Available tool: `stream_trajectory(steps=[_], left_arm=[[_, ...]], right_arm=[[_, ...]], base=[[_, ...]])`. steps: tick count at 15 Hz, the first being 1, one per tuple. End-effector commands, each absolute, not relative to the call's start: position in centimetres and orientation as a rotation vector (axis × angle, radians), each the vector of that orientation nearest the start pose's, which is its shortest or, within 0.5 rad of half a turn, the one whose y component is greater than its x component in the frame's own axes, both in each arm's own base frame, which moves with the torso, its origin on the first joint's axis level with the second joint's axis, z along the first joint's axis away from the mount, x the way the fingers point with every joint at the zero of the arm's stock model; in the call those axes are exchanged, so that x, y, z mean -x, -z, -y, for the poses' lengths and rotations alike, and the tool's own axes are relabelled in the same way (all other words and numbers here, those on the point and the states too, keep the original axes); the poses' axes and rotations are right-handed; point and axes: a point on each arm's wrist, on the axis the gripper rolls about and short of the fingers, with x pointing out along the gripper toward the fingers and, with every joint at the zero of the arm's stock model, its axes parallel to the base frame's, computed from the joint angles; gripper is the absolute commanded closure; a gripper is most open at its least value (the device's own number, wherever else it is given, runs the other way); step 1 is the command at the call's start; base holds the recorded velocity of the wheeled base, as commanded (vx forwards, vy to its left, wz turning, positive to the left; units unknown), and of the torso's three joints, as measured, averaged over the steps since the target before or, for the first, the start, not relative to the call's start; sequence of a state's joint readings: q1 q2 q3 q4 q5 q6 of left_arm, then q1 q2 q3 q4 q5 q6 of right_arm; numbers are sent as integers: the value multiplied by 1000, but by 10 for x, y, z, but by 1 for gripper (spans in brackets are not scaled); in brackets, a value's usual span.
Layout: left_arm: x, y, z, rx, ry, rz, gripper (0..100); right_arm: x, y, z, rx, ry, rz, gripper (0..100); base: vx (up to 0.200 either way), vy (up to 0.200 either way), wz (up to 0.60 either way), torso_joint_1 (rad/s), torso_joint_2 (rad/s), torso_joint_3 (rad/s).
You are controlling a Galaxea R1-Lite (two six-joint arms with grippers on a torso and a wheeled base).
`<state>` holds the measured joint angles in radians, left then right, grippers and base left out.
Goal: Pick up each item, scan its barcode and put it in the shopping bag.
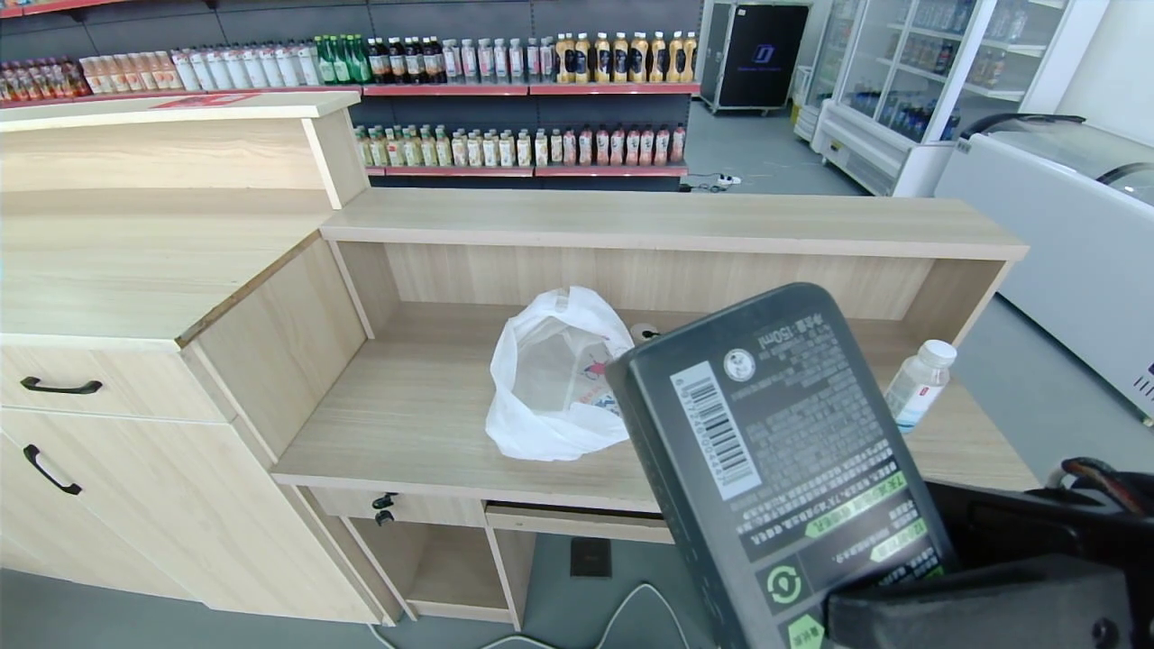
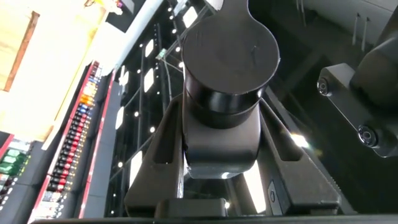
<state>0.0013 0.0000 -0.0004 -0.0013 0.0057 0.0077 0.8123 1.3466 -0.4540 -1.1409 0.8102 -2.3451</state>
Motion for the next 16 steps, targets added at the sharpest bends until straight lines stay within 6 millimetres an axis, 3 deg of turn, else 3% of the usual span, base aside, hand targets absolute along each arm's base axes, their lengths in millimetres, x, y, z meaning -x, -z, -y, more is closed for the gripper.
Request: stream_trajectory(steps=[1,6,8,10,11,12,14,16], left_arm=[[23,-76,0,-8,-8,2,0],[23,-76,0,-8,-8,2,0],[23,-76,0,-8,-8,2,0],[23,-76,0,-8,-8,2,0],[23,-76,0,-8,-8,3,0],[23,-76,0,-8,-8,2,0],[23,-76,0,-8,-8,3,0],[23,-76,0,-8,-8,3,0]], right_arm=[[-123,-226,-153,1704,-450,1917,100],[-125,-228,-151,1722,-435,1897,100],[-134,-234,-141,1767,-401,1793,100],[-154,-245,-81,1859,-320,1237,100],[-153,-247,-56,1806,-303,987,100],[-156,-243,-37,1656,-329,743,100],[-165,-238,-11,1331,-292,460,100],[-167,-229,30,1147,-72,198,100]], base=[[0,0,0,0,0,0],[0,0,0,0,0,0],[0,0,0,0,0,0],[0,0,0,0,0,0],[0,0,0,0,0,0],[0,0,0,0,0,0],[0,0,0,0,0,0],[0,0,0,0,0,0]])
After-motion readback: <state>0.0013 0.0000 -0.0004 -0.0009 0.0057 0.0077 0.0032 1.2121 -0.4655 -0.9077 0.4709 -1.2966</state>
